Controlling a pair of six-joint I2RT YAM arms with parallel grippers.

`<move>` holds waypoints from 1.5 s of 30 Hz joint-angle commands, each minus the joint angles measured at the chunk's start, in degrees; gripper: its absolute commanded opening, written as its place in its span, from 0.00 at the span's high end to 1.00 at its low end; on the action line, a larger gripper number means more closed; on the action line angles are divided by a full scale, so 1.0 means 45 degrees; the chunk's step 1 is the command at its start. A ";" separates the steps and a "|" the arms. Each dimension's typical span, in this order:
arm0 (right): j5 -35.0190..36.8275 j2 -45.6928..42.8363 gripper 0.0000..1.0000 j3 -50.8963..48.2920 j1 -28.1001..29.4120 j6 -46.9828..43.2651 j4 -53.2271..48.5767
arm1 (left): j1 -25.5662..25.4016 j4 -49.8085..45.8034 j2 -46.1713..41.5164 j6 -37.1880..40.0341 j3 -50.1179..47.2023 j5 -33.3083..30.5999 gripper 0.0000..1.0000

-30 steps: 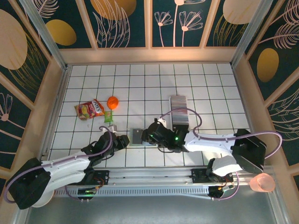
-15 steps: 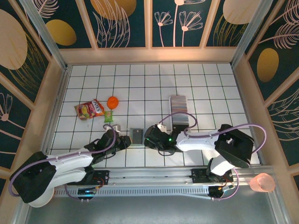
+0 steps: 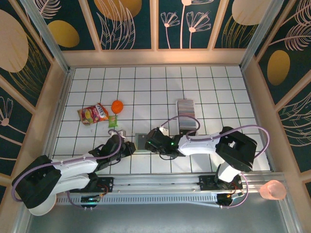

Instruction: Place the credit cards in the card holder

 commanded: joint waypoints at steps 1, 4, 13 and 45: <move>-0.0106 0.0352 0.50 0.0163 -0.0119 0.0053 0.0732 | -0.0055 0.0461 0.0148 0.0056 -0.0252 0.0285 0.88; -0.0322 0.0505 0.50 0.0177 -0.0168 0.0042 0.1509 | -0.0046 0.0525 0.0119 0.0067 -0.0371 0.0126 0.89; -0.1056 0.0911 0.49 0.0087 -0.0158 0.0256 0.3430 | -0.0047 0.0637 0.0064 -0.0123 -0.0654 0.0093 0.92; -0.2954 -0.1208 0.49 0.0843 -0.1452 -0.2920 0.4422 | -0.0044 -0.4243 -0.4983 -0.1270 0.0370 -0.2358 0.79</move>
